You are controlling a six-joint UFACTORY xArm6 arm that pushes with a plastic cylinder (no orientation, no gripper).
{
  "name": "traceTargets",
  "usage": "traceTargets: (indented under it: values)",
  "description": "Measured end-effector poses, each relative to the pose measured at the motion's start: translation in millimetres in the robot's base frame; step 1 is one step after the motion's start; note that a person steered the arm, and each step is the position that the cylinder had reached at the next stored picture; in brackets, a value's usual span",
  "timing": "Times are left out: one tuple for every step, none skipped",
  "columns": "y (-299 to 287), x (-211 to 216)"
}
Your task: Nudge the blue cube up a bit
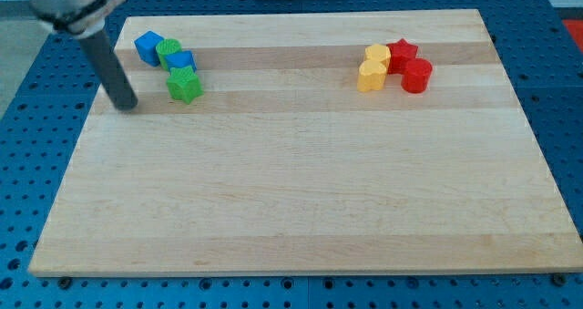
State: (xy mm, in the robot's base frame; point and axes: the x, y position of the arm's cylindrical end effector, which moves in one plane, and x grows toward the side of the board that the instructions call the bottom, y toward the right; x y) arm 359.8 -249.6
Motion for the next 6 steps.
traceTargets:
  values:
    - [0,-81]
    - [0,-94]
    - [0,-95]
    - [-9,-116]
    - [-14,-168]
    - [1,-168]
